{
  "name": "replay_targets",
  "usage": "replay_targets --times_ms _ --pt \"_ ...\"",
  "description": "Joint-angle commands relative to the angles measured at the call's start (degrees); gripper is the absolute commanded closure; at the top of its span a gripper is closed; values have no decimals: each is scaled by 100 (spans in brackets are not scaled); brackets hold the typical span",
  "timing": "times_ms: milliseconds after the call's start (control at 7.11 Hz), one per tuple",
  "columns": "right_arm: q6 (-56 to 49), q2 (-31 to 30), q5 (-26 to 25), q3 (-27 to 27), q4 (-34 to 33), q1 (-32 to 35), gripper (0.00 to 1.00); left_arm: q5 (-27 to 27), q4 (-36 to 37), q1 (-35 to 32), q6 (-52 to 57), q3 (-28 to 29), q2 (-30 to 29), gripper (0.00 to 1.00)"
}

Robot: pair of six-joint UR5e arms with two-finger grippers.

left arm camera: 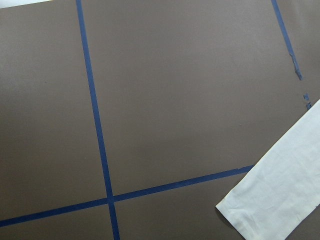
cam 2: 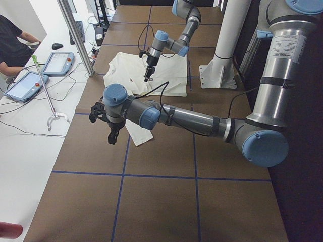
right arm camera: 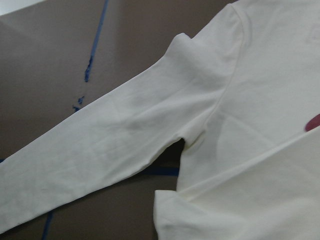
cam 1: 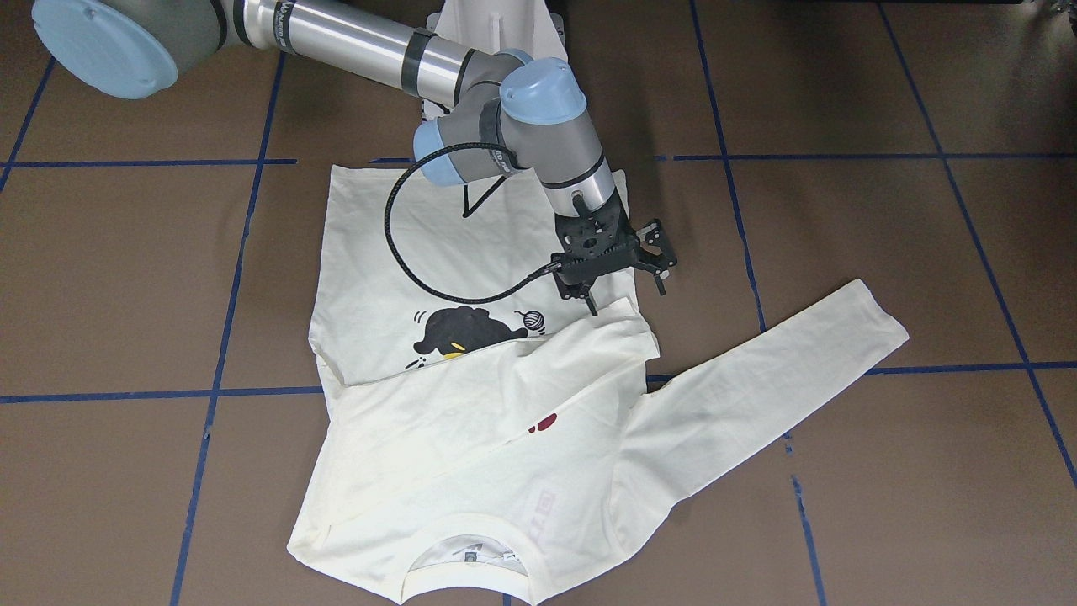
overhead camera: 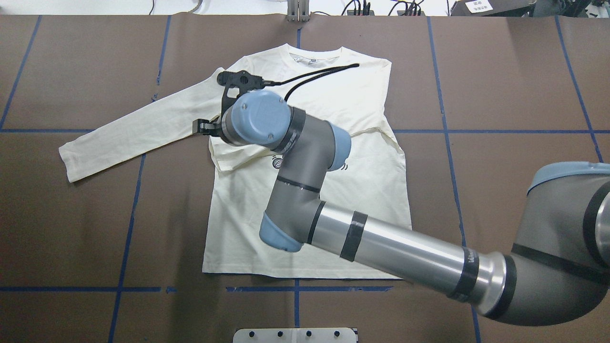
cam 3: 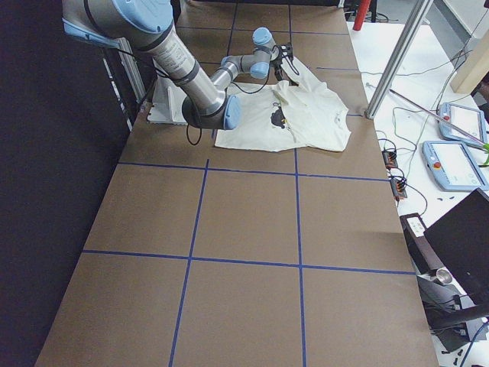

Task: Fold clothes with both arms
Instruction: 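Carry the sleeve cuff with the right gripper across the shirt front, then release the sleeve and raise the right gripper away from the shirt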

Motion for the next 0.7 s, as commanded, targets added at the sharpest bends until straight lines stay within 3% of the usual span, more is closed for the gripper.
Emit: replay_targets --times_ms 0,281,563 --pt "-267 -122 1552 837 -2235 1050 0 735 -1167 963 -2102 -27 37 0" --pt "-678 -1039 2259 1557 -2946 1912 0 1998 -1507 2254 -3906 -272 72 0" --pt "-2360 -2087 2604 2341 -3717 2660 0 2592 -1551 2655 -4589 -212 255 0"
